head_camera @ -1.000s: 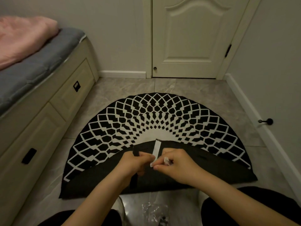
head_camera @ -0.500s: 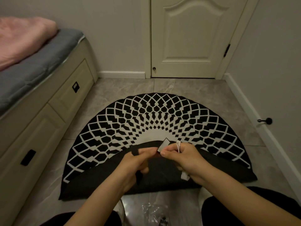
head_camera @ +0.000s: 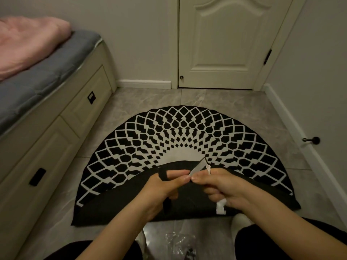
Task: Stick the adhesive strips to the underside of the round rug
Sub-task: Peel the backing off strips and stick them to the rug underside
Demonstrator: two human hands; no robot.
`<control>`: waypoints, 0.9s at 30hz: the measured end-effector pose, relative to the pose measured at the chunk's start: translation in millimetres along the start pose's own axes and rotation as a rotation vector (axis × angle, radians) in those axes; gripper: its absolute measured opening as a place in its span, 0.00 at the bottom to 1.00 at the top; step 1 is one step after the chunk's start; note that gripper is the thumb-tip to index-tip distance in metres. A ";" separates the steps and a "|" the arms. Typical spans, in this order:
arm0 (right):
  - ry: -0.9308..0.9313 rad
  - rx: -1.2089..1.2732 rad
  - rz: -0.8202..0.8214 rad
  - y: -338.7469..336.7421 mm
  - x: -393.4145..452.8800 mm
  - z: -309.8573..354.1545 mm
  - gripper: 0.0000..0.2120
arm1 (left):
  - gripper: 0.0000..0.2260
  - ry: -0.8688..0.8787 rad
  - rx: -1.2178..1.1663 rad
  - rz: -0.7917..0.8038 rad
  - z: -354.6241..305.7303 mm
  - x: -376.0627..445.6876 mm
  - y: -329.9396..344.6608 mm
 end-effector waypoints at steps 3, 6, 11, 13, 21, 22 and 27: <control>0.032 -0.001 0.028 -0.5 -0.2 -1.7 0.07 | 0.08 0.068 0.140 -0.016 -5.2 -1.1 -1.8; 0.063 0.007 0.044 -1.4 1.5 -4.0 0.10 | 0.08 0.116 0.191 -0.003 -8.7 -3.2 -0.7; 0.112 0.011 0.038 -3.7 1.0 -7.7 0.04 | 0.09 0.145 0.265 0.002 -9.5 -3.0 -0.2; 0.118 0.017 0.030 -4.0 1.2 -8.0 0.03 | 0.09 0.158 0.284 -0.002 -10.0 -2.5 -0.6; 0.146 0.009 0.020 -3.2 0.9 -8.6 0.03 | 0.11 0.217 0.320 -0.031 -7.4 -2.2 1.7; 0.144 0.006 0.019 -2.4 0.9 -8.6 0.03 | 0.11 0.218 0.320 -0.035 -7.0 -2.9 2.1; 0.131 0.051 -0.001 -2.4 3.7 -8.6 0.04 | 0.13 0.208 0.316 -0.094 -7.1 -3.8 -0.5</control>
Point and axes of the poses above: each hand's wrist, its own x-axis towards the middle knuckle, its own y-axis out of the palm, z = x × y, the point moved 7 cm from there along x, towards the middle knuckle, and after that the axes turned 9 degrees about x, right-handed, at the moved point
